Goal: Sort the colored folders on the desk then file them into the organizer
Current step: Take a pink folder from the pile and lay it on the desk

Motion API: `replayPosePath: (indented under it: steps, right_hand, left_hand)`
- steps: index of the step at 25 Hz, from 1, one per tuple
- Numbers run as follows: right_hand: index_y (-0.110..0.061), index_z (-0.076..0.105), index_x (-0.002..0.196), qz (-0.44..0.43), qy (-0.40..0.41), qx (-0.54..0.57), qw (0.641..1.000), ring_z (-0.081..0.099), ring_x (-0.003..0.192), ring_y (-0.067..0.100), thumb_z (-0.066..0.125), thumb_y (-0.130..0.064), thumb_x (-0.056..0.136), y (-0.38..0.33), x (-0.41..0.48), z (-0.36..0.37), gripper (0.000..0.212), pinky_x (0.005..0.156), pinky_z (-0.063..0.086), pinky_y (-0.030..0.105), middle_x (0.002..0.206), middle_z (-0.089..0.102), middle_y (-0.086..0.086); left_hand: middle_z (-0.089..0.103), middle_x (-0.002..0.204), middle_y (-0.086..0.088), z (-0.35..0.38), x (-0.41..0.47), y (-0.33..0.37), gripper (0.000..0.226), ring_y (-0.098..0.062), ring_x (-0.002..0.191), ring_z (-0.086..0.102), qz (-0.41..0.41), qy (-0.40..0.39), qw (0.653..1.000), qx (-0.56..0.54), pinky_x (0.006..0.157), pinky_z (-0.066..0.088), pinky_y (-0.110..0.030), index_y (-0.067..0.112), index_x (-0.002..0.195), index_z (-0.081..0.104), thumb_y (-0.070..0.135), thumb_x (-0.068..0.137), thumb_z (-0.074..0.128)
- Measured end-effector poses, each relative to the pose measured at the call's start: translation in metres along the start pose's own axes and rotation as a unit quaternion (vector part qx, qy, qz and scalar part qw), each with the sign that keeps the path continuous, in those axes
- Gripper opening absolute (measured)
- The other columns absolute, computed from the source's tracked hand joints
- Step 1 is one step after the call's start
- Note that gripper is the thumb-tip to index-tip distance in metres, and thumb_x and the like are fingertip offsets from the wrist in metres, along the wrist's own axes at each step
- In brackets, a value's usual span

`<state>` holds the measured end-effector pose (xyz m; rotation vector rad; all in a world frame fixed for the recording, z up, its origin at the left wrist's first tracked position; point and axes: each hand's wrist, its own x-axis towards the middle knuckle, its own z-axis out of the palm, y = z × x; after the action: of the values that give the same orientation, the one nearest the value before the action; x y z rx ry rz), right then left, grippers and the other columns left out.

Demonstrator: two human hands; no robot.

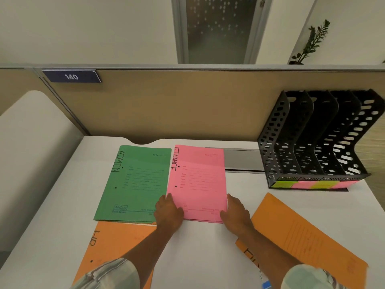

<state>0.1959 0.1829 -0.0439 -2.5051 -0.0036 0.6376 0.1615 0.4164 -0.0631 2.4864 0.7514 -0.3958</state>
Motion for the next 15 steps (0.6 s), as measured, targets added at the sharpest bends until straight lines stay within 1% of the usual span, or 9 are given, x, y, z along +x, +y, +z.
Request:
replayPosePath:
  steps: [3, 4, 6, 7, 8, 11, 13, 15]
  right_hand:
    - [-0.016, 0.045, 0.135, -0.015, 0.016, -0.035, 0.999, 0.054, 0.125, 0.026, 0.054, -0.025, 0.098, 0.007, -0.019, -0.003, 0.039, 0.101, 0.045, 0.041, 0.140, 0.052, 0.005]
    - [-0.012, 0.041, 0.142, -0.015, 0.015, -0.043, 0.999, 0.049, 0.133, 0.027, 0.053, -0.027, 0.100, 0.011, -0.025, -0.003, 0.046, 0.107, 0.042, 0.041, 0.147, 0.048, 0.008]
    - [-0.010, 0.025, 0.156, -0.022, 0.015, -0.059, 0.998, 0.032, 0.149, 0.027, 0.051, -0.034, 0.102, 0.025, -0.038, -0.001, 0.065, 0.119, 0.029, 0.041, 0.163, 0.031, 0.009]
    - [-0.012, 0.019, 0.160, -0.027, 0.016, -0.067, 0.997, 0.025, 0.152, 0.026, 0.051, -0.037, 0.102, 0.032, -0.044, -0.001, 0.071, 0.122, 0.023, 0.041, 0.167, 0.023, 0.008]
    - [-0.013, 0.016, 0.161, -0.034, 0.022, -0.071, 0.997, 0.021, 0.154, 0.025, 0.051, -0.038, 0.102, 0.039, -0.050, 0.000, 0.073, 0.124, 0.021, 0.040, 0.168, 0.019, 0.006]
    - [-0.014, 0.017, 0.161, -0.027, 0.038, -0.073, 0.996, 0.024, 0.152, 0.026, 0.053, -0.039, 0.101, 0.063, -0.073, -0.005, 0.074, 0.124, 0.023, 0.039, 0.168, 0.018, 0.005]
    - [-0.011, 0.017, 0.160, -0.032, 0.050, -0.099, 0.993, 0.026, 0.151, 0.027, 0.053, -0.037, 0.100, 0.080, -0.090, -0.012, 0.074, 0.123, 0.024, 0.039, 0.167, 0.020, 0.007]
    - [-0.008, 0.024, 0.157, -0.034, 0.055, -0.113, 0.992, 0.033, 0.147, 0.027, 0.055, -0.035, 0.099, 0.096, -0.107, -0.019, 0.071, 0.120, 0.030, 0.040, 0.163, 0.029, 0.010]
  left_hand:
    - [0.034, 0.162, -0.016, 0.008, -0.020, 0.008, 0.070, -0.037, 0.149, 0.034, 0.040, -0.021, 0.998, 0.050, 0.119, 0.038, -0.053, 0.011, 0.158, 0.031, 0.029, 0.097, 0.060]
    - [0.031, 0.165, -0.016, 0.012, -0.027, 0.010, 0.071, -0.036, 0.151, 0.031, 0.056, -0.022, 0.996, 0.061, 0.120, 0.036, -0.052, 0.011, 0.159, 0.029, 0.030, 0.098, 0.059]
    - [0.032, 0.165, -0.016, 0.022, -0.041, 0.013, 0.072, -0.035, 0.152, 0.031, 0.085, -0.021, 0.994, 0.067, 0.121, 0.035, -0.051, 0.011, 0.160, 0.028, 0.031, 0.098, 0.059]
    - [0.032, 0.165, -0.016, 0.026, -0.049, 0.016, 0.072, -0.035, 0.152, 0.030, 0.093, -0.025, 0.993, 0.068, 0.122, 0.034, -0.051, 0.011, 0.160, 0.028, 0.031, 0.099, 0.060]
    - [0.032, 0.165, -0.016, 0.030, -0.055, 0.018, 0.072, -0.034, 0.152, 0.030, 0.101, -0.031, 0.992, 0.066, 0.122, 0.034, -0.050, 0.011, 0.161, 0.028, 0.032, 0.099, 0.060]
    - [0.031, 0.166, -0.014, 0.041, -0.081, 0.028, 0.073, -0.033, 0.154, 0.028, 0.119, -0.047, 0.990, 0.060, 0.121, 0.034, -0.049, 0.012, 0.162, 0.026, 0.037, 0.102, 0.059]
    - [0.031, 0.167, -0.012, 0.051, -0.098, 0.035, 0.073, -0.032, 0.155, 0.028, 0.125, -0.055, 0.990, 0.042, 0.122, 0.033, -0.049, 0.013, 0.163, 0.025, 0.038, 0.103, 0.057]
    - [0.030, 0.168, -0.010, 0.062, -0.116, 0.041, 0.072, -0.031, 0.156, 0.027, 0.129, -0.067, 0.989, 0.025, 0.123, 0.032, -0.047, 0.013, 0.163, 0.025, 0.038, 0.104, 0.056]
